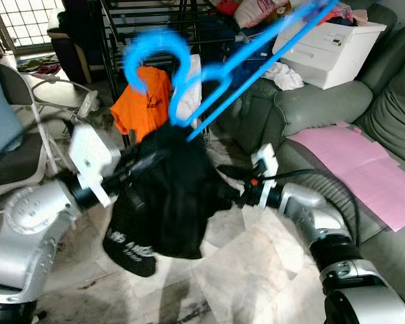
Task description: Hang hanger
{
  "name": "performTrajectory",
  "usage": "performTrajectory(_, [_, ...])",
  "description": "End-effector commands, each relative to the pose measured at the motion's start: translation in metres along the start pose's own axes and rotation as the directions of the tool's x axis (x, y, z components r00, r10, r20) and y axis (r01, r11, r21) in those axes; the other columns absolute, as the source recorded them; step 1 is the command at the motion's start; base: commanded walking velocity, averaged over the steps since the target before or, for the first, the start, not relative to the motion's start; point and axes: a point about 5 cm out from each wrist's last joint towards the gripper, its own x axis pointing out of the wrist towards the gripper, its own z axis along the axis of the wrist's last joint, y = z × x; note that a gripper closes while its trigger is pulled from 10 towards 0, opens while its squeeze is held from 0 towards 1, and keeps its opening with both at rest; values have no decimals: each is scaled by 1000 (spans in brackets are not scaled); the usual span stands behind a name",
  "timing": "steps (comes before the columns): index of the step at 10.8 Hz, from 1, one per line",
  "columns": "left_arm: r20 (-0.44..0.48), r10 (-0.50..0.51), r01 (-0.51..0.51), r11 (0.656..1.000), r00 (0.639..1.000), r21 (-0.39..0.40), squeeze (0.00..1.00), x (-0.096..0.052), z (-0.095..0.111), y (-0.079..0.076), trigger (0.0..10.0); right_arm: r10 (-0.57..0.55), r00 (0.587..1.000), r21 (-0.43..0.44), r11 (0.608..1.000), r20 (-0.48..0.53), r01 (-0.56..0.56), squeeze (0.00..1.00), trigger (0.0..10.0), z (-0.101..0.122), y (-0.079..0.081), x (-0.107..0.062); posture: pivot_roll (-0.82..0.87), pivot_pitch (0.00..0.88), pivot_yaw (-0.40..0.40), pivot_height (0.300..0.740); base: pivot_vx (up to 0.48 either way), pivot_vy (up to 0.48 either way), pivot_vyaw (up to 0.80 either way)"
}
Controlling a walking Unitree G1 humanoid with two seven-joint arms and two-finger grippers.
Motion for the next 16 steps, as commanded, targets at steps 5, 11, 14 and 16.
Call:
performTrajectory(5, [31, 43, -45, 998, 999, 45, 0, -8, 18, 13, 0, -52, 999, -12, 999, -8, 52, 0, 10000, -4, -8, -8, 87, 0, -59, 740, 0, 0, 0])
performTrajectory(11, [-258, 488, -510, 860, 833, -19, 0, -20, -95, 24, 0, -158, 965, -184, 963, 211, 198, 0, 10000, 33, 0, 14, 117, 0, -79, 740, 0, 0, 0])
performTrajectory(14, [-135, 651, -665, 729, 747, -163, 0, -16, -83, 33, 0, -387, 881, -3, 915, 272, 403, 0, 10000, 17, -2, 15, 87, 0, -25, 740, 0, 0, 0])
performTrajectory(16, [-239, 622, -645, 764, 746, -23, 0, -20, -104, 35, 0, -345, 900, -152, 907, 265, 392, 0, 10000, 27, -7, 13, 74, 0, -9, 740, 0, 0, 0])
